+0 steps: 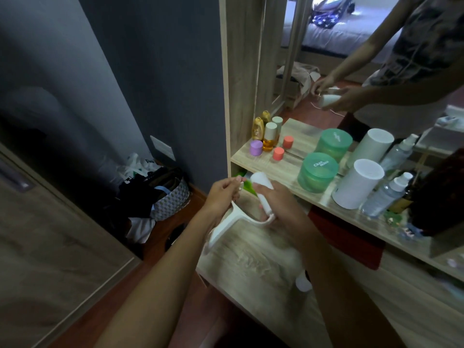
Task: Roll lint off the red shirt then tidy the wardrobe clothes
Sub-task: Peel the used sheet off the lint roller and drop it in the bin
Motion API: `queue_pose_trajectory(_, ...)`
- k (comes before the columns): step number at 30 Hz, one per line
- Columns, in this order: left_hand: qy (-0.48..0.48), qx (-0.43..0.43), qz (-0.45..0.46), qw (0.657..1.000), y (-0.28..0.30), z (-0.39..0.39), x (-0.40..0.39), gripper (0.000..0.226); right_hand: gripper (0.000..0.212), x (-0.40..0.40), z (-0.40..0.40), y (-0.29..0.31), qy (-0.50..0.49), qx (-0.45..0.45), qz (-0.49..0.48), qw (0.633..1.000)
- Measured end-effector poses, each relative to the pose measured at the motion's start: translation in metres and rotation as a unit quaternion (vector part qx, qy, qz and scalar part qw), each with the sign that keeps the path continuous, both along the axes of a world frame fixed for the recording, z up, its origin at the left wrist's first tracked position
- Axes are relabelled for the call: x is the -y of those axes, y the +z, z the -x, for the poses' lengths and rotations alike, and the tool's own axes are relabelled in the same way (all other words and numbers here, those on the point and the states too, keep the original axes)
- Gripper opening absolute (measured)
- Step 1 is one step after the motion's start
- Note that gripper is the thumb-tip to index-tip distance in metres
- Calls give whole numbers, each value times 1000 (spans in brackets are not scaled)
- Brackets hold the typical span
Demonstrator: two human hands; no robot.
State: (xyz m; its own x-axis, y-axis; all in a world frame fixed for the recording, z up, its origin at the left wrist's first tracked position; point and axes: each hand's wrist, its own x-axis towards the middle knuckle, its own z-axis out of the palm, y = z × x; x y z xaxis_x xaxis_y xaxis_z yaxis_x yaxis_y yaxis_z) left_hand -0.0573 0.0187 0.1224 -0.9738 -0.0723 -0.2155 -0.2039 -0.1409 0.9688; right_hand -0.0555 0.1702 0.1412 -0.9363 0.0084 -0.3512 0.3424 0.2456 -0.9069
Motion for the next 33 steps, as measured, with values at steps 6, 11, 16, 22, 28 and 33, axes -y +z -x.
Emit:
queue_pose_trajectory(6,-66,24,97,993,-11,-4,4,21,39,4,6,6,-51,-25,34,998)
queue_pose_trajectory(11,-85,74,125,986,-43,-11,1,29,42,-1,5,0,-103,-40,109,988)
queue_pose_trajectory(16,-87,86,292,948,-77,2,-18,29,45,-16,0,-16,-172,-9,168,971)
queue_pose_trajectory(22,-81,162,480,859,-117,3,-23,24,52,-46,-10,-26,-181,21,199,963)
queue_pose_trajectory(28,-49,233,443,864,-138,0,-33,39,35,-57,-19,-36,-153,71,165,972)
queue_pose_trajectory(33,-34,255,406,877,-143,-3,-33,50,33,-54,-25,-45,-145,98,191,966)
